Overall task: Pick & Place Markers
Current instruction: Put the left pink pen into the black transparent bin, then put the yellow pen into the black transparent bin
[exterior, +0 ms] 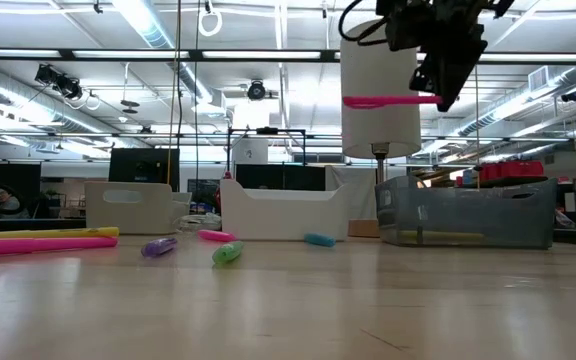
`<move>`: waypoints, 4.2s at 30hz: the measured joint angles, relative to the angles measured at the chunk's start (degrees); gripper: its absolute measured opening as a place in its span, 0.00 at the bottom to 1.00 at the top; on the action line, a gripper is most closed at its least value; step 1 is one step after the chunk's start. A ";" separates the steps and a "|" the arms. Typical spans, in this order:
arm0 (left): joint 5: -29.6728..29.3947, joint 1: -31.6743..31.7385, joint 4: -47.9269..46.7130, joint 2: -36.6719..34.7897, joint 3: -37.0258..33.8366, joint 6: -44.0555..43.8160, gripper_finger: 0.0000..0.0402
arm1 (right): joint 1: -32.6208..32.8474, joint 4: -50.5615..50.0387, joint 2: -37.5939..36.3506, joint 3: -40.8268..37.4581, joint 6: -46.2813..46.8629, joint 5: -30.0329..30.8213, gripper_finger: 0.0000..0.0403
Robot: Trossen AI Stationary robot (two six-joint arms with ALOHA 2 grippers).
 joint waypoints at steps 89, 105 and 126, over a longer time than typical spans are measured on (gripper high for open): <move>1.98 2.54 0.64 0.04 0.00 3.74 0.18 | -8.72 19.26 -11.74 -15.60 1.58 -0.78 0.42; -2.46 2.54 0.52 0.04 -0.02 3.11 0.18 | 14.66 58.26 -16.59 -15.50 17.96 15.53 0.42; 15.63 4.57 -10.03 0.13 -1.29 -10.03 0.32 | 26.61 70.16 -12.59 -15.50 17.85 27.51 0.42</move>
